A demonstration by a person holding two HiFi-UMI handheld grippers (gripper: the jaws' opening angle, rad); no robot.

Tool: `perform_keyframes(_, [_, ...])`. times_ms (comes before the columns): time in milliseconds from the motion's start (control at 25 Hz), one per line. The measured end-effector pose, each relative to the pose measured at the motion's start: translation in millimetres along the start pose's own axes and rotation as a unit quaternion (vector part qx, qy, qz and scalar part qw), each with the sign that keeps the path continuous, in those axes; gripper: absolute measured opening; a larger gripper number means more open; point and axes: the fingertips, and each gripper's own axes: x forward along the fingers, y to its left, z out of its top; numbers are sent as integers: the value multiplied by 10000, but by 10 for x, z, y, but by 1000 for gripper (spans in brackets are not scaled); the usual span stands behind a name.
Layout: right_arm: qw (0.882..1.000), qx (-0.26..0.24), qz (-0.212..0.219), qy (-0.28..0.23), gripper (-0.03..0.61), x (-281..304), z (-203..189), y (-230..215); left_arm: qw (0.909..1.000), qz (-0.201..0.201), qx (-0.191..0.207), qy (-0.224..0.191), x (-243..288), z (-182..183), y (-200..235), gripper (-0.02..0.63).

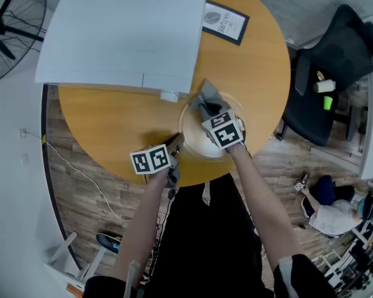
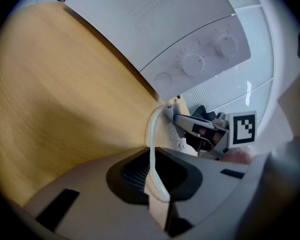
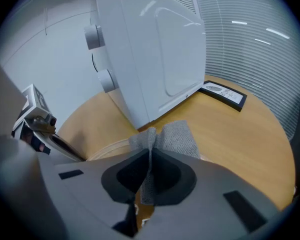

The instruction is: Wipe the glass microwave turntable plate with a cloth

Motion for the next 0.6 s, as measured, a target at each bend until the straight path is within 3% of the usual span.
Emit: perform_keyframes(600, [9950,-302,935,188,25,-128,-367,910,10000,6,0,1,0,4,7,26])
